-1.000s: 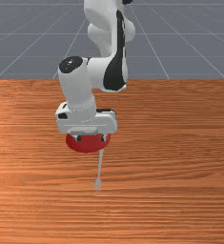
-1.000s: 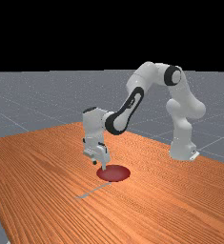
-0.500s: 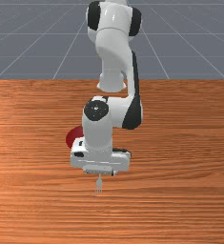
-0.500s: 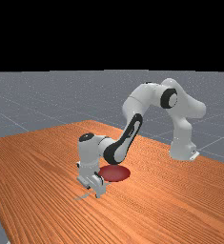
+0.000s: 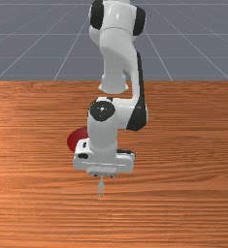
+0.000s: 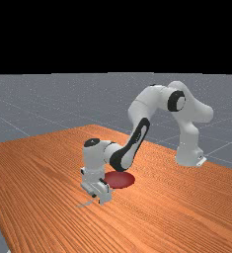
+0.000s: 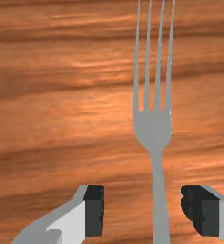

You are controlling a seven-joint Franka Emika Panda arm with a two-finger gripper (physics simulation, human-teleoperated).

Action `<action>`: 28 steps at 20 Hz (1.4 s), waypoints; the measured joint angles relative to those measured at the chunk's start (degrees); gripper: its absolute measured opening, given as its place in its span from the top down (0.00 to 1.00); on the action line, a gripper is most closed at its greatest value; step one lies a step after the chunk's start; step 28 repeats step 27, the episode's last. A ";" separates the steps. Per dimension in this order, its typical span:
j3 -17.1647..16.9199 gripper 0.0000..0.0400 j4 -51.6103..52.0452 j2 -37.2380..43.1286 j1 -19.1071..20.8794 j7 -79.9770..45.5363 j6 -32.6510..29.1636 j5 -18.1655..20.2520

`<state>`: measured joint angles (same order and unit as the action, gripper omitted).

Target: Put the fork on the plate

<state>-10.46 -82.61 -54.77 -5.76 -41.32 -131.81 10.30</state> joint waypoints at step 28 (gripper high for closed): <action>-3.60 0.77 -37.34 23.60 1.21 6.61 -0.52 -2.20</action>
